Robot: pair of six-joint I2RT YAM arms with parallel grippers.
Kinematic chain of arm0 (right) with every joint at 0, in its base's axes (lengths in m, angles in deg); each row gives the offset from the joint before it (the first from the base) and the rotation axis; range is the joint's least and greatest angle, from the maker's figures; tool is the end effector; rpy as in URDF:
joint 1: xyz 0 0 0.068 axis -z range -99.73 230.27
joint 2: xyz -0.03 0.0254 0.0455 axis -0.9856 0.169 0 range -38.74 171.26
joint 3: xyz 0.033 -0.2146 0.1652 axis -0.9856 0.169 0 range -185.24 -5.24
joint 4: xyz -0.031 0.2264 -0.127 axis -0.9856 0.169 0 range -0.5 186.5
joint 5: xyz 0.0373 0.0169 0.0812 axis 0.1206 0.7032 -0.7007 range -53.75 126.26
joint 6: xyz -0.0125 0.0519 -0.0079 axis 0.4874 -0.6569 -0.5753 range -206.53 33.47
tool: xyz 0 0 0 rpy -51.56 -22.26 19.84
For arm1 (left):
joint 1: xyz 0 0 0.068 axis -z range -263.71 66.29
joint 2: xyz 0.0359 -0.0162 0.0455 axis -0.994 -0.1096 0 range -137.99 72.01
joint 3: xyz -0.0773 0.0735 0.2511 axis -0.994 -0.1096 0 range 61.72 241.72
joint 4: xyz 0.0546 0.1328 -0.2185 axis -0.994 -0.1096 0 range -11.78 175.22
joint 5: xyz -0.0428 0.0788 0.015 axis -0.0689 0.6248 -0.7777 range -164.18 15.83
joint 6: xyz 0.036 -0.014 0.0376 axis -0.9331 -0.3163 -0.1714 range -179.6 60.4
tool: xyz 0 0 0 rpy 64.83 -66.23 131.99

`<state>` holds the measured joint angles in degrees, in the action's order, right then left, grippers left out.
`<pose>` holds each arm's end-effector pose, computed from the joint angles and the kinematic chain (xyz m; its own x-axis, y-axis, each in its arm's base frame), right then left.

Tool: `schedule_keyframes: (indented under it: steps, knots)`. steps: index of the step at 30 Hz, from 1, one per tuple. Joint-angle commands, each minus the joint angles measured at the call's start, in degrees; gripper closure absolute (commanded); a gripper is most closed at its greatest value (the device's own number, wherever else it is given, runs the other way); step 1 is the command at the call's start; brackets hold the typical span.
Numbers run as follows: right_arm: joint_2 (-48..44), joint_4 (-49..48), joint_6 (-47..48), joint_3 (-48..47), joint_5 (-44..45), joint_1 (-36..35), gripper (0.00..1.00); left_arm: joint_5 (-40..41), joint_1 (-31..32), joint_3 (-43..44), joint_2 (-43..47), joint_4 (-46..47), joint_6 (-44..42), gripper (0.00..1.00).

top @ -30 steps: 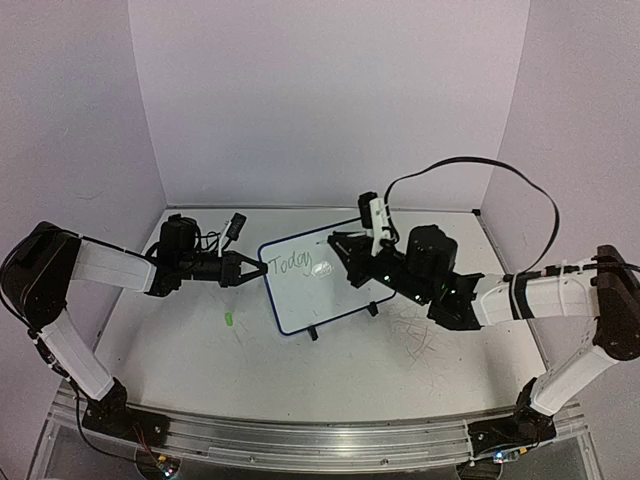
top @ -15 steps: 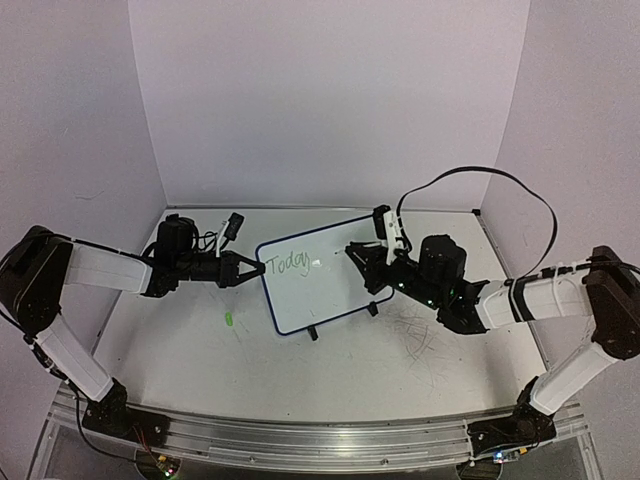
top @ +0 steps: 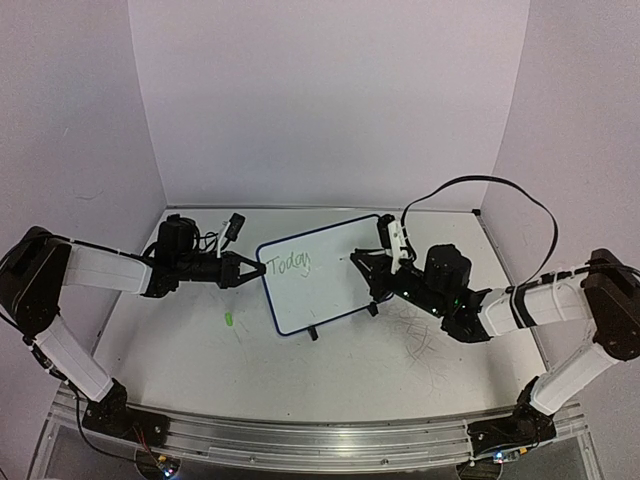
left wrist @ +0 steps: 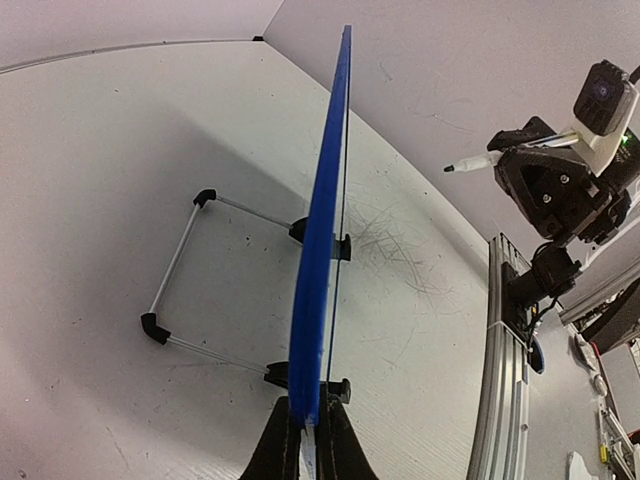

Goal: Write a sentence on the whiteboard

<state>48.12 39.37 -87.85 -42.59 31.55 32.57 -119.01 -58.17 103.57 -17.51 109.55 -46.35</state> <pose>0.2130 0.2384 0.2309 -0.0110 0.0219 -0.9997 -0.7923 0.6098 0.0220 0.2764 -0.1598 0.1975 -0.5519 0.0835 -0.8297 0.7842 0.3904 -0.4823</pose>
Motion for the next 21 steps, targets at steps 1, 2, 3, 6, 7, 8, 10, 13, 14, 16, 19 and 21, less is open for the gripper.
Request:
schedule_keyframes:
  steps: [1, 2, 3, 6, 7, 8, 10, 13, 14, 16, 19, 21]
  knots:
    - [-2.14, 2.04, 3.51, -3.43, 2.87, -1.09, 1.0, 2.63, 0.31, 0.41, 0.7, 0.41, -3.85, 1.0]
    - [-1.92, 3.42, 4.1, -4.29, 3.49, -1.22, 1.0, 2.93, 0.31, 0.42, 0.85, 0.28, -4.18, 1.0]
    - [-1.77, 4.72, 4.36, -5.13, 4.17, -1.27, 1.0, 3.15, 0.32, 0.51, 0.93, 0.12, -4.51, 1.0]
    - [-1.54, 6.0, 3.24, -6.28, 8.21, -1.3, 1.0, 3.46, 0.31, 1.12, 0.64, -0.9, -5.59, 1.0]
    - [-1.52, 6.6, 1.93, -6.79, 9.52, -1.27, 1.0, 3.61, 0.31, 1.32, 0.53, -1.32, -6.01, 1.0]
    - [-1.5, 7.59, 0.58, -7.53, 9.82, -1.27, 1.0, 3.82, 0.31, 1.54, 0.47, -1.74, -6.34, 1.0]
    - [-0.94, 9.98, 0.5, -9.4, 7.33, -1.31, 1.0, 3.95, 0.31, 1.78, 0.42, -2.39, -6.89, 1.0]
    - [1.63, 12.83, 3.0, -13.0, 5.35, -1.61, 1.0, 4.12, 0.38, 1.84, 0.74, -2.99, -7.29, 1.0]
    - [2.71, 13.52, 4.42, -14.11, 5.18, -2.1, 1.0, 4.32, 0.41, 1.81, 0.86, -3.17, -7.46, 1.0]
    - [4.16, 14.09, 6.61, -16.36, 3.47, -3.24, 1.0, 4.68, 0.5, 1.86, 1.08, -3.56, -7.79, 1.0]
    - [6.23, 13.72, 8.73, -18.72, -0.32, -4.67, 1.0, 5.0, 0.74, 1.96, 1.16, -4.17, -8.12, 1.0]
    - [7.38, 13.57, 9.29, -19.5, -1.04, -5.0, 1.0, 5.15, 1.01, 2.01, 1.37, -4.48, -8.35, 1.0]
